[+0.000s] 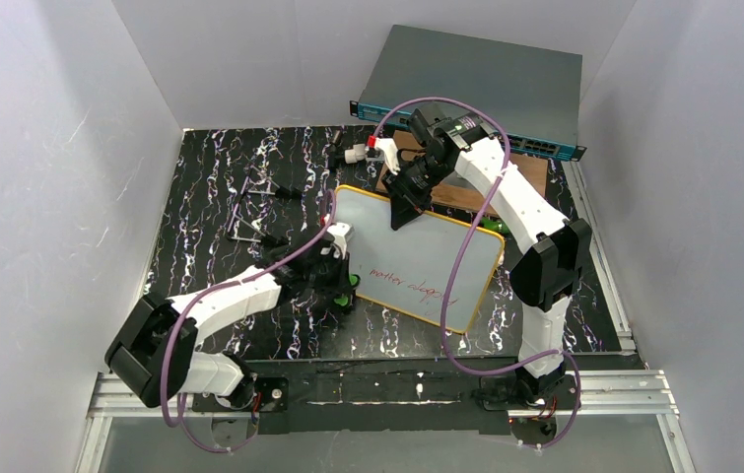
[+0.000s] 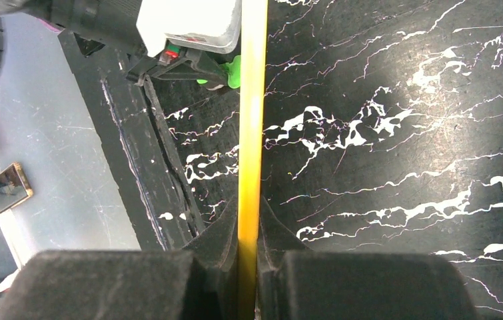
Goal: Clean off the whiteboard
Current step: Erase the center of the board with the whiteboard.
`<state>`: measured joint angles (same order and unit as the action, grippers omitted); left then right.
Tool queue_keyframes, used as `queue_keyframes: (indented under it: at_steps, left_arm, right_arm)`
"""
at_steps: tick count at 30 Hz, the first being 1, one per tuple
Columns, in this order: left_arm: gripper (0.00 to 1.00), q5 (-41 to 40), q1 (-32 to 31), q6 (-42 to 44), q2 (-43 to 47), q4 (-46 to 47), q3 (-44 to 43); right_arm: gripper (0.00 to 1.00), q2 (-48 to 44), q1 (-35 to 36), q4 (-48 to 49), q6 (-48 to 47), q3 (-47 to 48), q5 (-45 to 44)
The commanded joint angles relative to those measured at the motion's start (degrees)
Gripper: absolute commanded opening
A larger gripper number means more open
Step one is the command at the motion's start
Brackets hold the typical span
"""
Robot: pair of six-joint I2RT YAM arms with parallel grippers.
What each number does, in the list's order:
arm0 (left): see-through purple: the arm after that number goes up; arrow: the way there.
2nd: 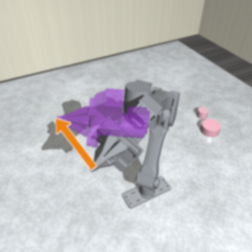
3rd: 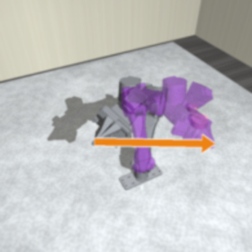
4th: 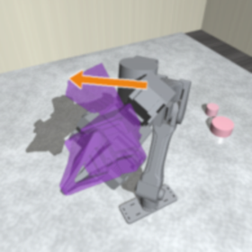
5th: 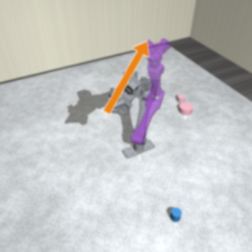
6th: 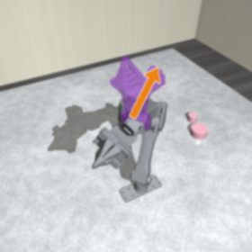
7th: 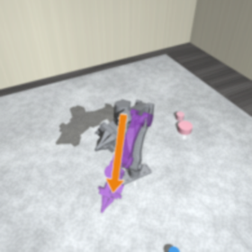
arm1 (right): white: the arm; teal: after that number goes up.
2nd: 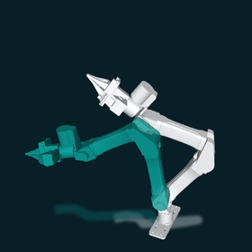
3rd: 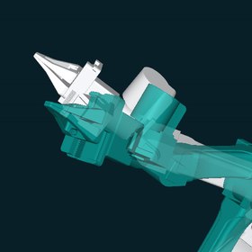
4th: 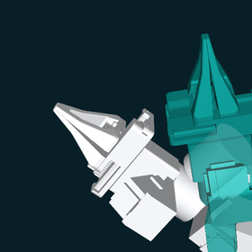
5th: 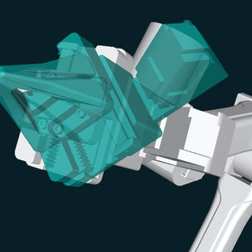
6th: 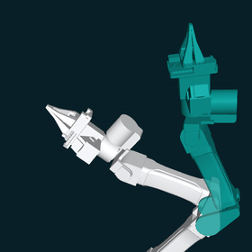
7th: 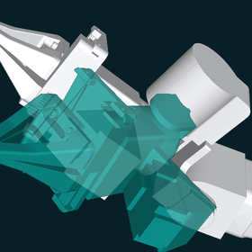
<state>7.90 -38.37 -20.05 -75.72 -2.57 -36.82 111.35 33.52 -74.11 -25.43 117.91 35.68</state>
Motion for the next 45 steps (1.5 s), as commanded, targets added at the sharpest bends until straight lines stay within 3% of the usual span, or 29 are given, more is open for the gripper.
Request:
queue_keyframes:
  at_steps: [1, 11, 24, 40, 45]
  left_arm:
    - [0.00, -3.0, 0.3, 2.3, 3.8, 1.4, -9.3]
    - [0.00, -2.8, 0.3, 1.7, 4.8, 2.2, -8.4]
    - [0.00, -0.9, 0.2, -3.0, 1.3, 8.9, 4.9]
    - [0.00, -0.3, 0.3, -2.2, 4.3, 5.9, -7.4]
    - [0.00, -0.2, 0.2, -1.4, 3.6, 5.1, -6.0]
  right_arm:
    - [0.01, -1.7, 2.1, -3.1, -2.2, -1.2, 5.8]
    - [0.01, -1.6, 2.1, -3.1, -2.3, -1.2, 5.6]
    - [0.01, -1.7, 2.1, -3.2, -2.4, -1.3, 5.8]
    - [0.01, -1.9, 2.2, -3.1, -2.3, -1.4, 5.5]
    - [0.01, -2.0, 2.2, -3.1, -2.4, -1.5, 5.5]
